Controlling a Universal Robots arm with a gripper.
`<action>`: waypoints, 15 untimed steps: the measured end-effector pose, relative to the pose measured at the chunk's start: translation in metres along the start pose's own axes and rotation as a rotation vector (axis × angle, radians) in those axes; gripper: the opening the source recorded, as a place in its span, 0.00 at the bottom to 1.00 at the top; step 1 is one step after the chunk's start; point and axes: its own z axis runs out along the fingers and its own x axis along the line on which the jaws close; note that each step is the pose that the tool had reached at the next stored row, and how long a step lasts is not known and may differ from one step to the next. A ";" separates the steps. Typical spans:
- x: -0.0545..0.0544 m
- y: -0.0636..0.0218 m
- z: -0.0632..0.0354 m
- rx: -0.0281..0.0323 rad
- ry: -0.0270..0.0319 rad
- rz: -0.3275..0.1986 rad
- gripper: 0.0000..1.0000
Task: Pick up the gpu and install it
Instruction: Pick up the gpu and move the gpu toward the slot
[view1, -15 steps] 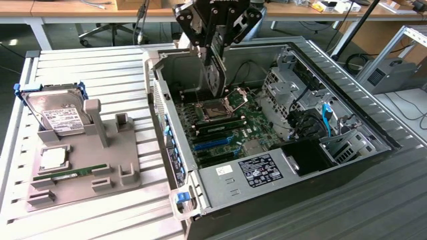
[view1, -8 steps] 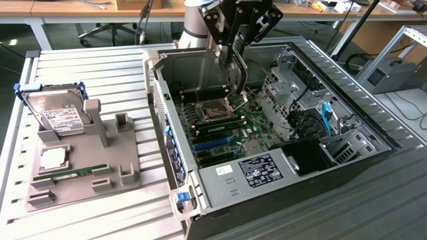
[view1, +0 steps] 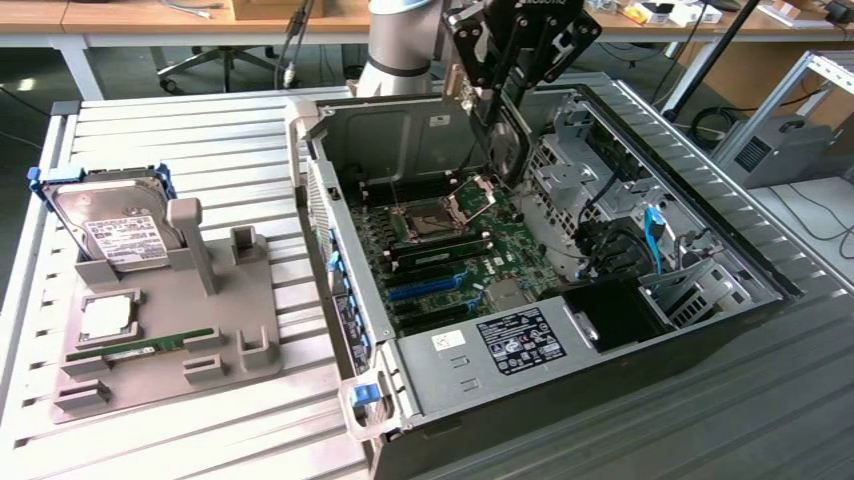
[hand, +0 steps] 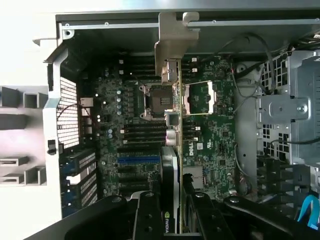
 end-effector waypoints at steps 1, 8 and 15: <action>-0.004 0.0001 0.0001 0.0000 0.0000 0.000 0.27; -0.031 0.0011 0.0010 0.0000 0.0000 0.000 0.27; -0.047 0.0017 0.0016 0.0000 0.0000 0.000 0.27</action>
